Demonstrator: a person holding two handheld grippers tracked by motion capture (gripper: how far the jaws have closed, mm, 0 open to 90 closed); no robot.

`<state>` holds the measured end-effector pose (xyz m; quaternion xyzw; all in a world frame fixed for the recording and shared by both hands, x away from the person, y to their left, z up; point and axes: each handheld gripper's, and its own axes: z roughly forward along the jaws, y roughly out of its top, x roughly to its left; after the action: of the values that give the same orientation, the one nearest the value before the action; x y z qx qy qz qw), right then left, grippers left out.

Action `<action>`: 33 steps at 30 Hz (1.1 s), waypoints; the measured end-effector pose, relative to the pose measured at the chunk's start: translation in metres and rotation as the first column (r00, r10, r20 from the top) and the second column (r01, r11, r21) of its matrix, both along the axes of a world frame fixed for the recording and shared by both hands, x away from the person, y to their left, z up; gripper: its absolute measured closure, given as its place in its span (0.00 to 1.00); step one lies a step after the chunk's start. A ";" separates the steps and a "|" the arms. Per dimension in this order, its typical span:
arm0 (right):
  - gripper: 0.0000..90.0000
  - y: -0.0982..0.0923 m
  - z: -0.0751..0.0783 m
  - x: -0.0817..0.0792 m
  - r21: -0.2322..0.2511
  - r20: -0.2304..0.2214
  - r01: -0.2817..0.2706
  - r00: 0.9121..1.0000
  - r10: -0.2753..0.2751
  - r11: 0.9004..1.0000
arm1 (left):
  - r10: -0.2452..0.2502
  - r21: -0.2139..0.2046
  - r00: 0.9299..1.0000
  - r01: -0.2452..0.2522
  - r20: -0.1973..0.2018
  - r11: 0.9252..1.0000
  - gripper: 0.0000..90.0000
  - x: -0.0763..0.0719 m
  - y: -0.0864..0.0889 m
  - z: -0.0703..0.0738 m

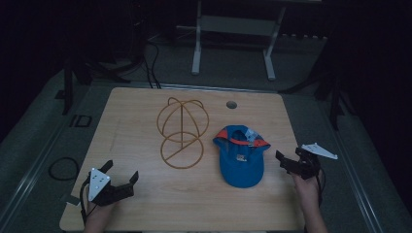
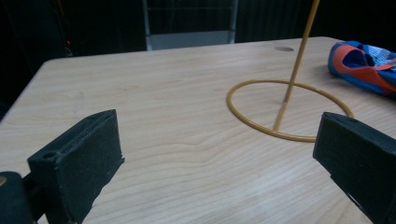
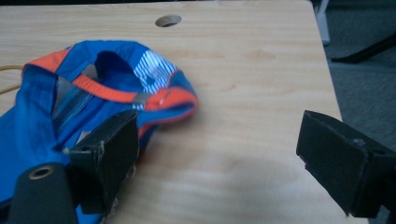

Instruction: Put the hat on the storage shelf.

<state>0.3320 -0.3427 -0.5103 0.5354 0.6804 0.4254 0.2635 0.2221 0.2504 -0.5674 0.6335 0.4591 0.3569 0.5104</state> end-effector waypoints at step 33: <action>0.35 0.079 0.001 0.097 -0.078 -0.067 -0.210 0.976 0.205 0.975 | -0.051 0.028 0.998 0.052 -0.029 0.998 0.02 -0.002 -0.009 0.004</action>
<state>0.4288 -0.2639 -0.5093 0.4620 0.7575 0.4053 0.2200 0.2200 0.2418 -0.5636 0.6574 0.4447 0.3409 0.5039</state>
